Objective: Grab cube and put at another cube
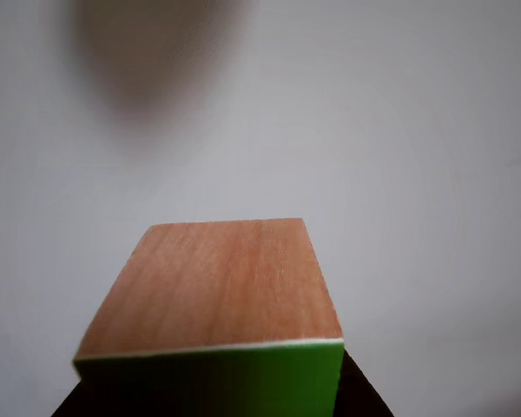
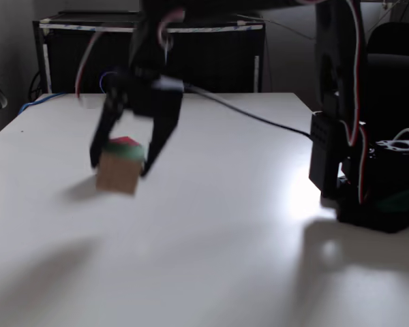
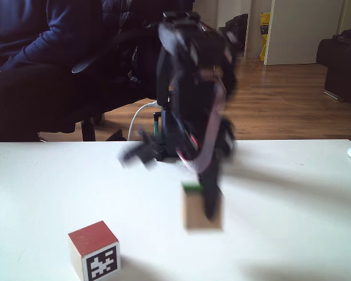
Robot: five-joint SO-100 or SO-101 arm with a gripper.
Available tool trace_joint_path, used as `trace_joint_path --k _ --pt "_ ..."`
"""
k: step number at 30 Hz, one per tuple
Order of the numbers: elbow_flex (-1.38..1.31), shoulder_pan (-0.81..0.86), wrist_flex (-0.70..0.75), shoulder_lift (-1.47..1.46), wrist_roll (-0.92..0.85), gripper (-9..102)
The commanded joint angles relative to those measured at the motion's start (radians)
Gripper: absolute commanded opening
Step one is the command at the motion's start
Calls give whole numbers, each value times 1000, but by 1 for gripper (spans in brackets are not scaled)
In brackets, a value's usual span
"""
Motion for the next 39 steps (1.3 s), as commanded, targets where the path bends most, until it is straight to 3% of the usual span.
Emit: trace_joint_path --k 1,10,17,39 --pt "-92 89 64 109 -23 11" --pt "-213 362 107 87 -161 11" --pt "-302 471 97 -43 -222 12" --pt "-411 397 86 -216 -155 14"
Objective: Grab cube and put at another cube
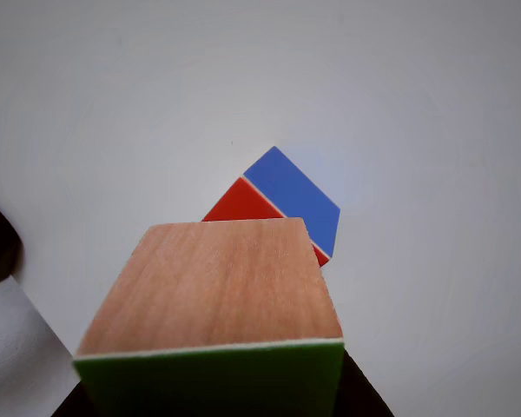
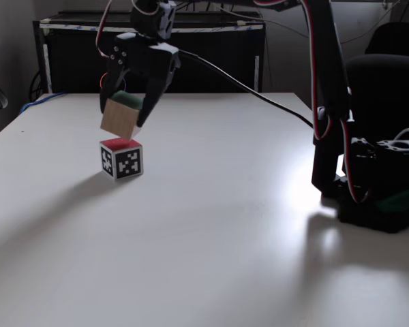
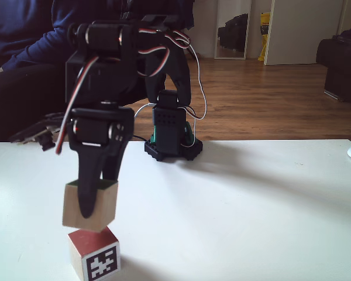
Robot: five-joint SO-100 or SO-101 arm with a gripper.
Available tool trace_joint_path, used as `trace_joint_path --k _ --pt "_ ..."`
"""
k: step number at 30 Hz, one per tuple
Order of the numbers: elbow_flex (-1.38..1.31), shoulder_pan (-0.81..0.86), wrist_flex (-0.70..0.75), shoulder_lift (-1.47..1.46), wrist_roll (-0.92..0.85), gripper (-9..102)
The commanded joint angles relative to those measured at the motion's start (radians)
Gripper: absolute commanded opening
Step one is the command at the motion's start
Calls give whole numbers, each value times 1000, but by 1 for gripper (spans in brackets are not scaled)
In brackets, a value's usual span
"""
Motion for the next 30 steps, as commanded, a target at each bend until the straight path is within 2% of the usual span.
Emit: trace_joint_path --k 1,8,17,24,27,30 --pt "-63 -12 -12 2 8 14" --pt "-92 -12 -8 -37 5 16" --pt "-94 -12 -2 -63 -9 34" --pt "-94 -18 25 -26 9 37" --pt "-43 -44 78 80 34 39" --pt "268 -123 32 419 44 40"
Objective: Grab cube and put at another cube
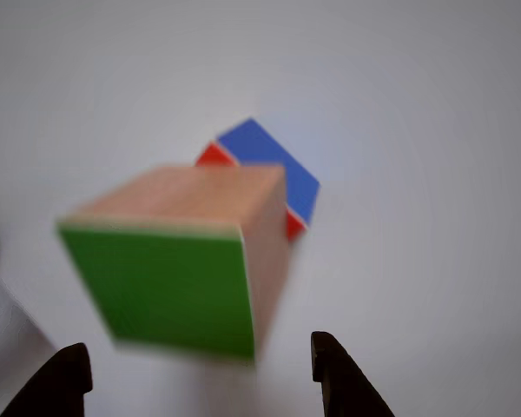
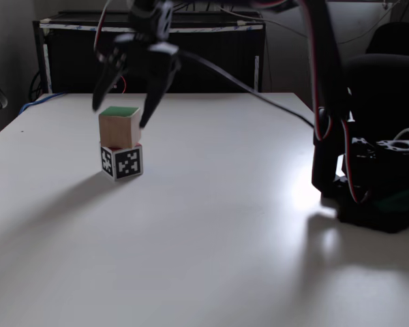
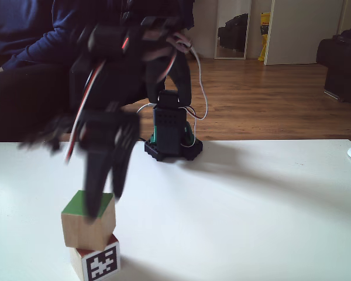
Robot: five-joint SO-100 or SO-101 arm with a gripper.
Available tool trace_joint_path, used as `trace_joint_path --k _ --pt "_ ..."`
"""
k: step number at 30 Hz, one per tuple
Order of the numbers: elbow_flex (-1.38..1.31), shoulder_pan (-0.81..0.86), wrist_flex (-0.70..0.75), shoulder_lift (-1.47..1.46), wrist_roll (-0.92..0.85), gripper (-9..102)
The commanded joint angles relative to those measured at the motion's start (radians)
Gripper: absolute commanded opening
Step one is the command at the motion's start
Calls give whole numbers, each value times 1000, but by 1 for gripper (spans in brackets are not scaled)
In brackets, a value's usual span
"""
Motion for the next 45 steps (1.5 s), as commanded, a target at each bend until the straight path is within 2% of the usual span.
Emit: trace_joint_path --k 1,4,6,12,15,16,26,45 --pt "393 -106 -100 497 11 40" --pt "1057 -218 -466 1074 14 31" --pt "1333 -256 -586 1270 9 29" --pt "1718 -241 -675 1588 -28 11" --pt "1868 -242 -565 1887 -74 4" --pt "1901 -247 -514 1967 -89 3" --pt "1839 -282 -238 1973 -61 2" --pt "1838 -253 -233 1973 -49 0"
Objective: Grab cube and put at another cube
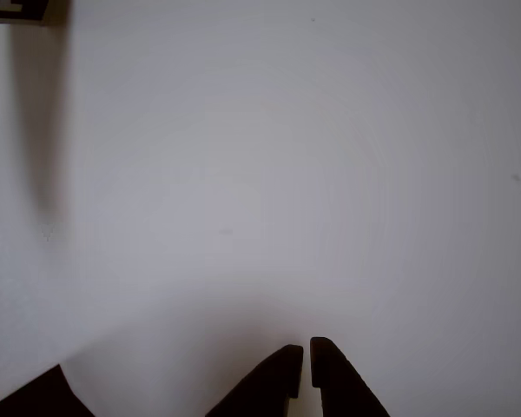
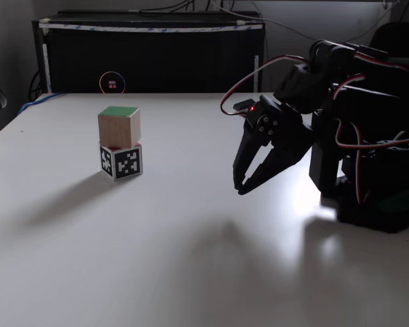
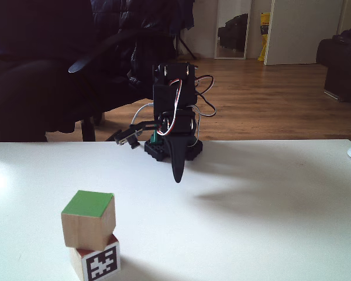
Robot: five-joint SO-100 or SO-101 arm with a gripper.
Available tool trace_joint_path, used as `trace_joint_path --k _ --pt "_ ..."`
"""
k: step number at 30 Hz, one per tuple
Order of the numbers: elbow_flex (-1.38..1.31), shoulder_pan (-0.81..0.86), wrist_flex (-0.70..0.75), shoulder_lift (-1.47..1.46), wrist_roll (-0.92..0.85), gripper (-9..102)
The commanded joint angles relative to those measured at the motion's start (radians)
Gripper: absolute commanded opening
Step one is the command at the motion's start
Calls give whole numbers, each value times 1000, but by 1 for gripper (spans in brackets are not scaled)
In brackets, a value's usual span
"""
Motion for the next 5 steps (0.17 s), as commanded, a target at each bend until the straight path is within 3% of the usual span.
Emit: trace_joint_path --k 1,5 --pt "-46 17 6 5 5 0" --pt "-46 18 6 5 5 0"
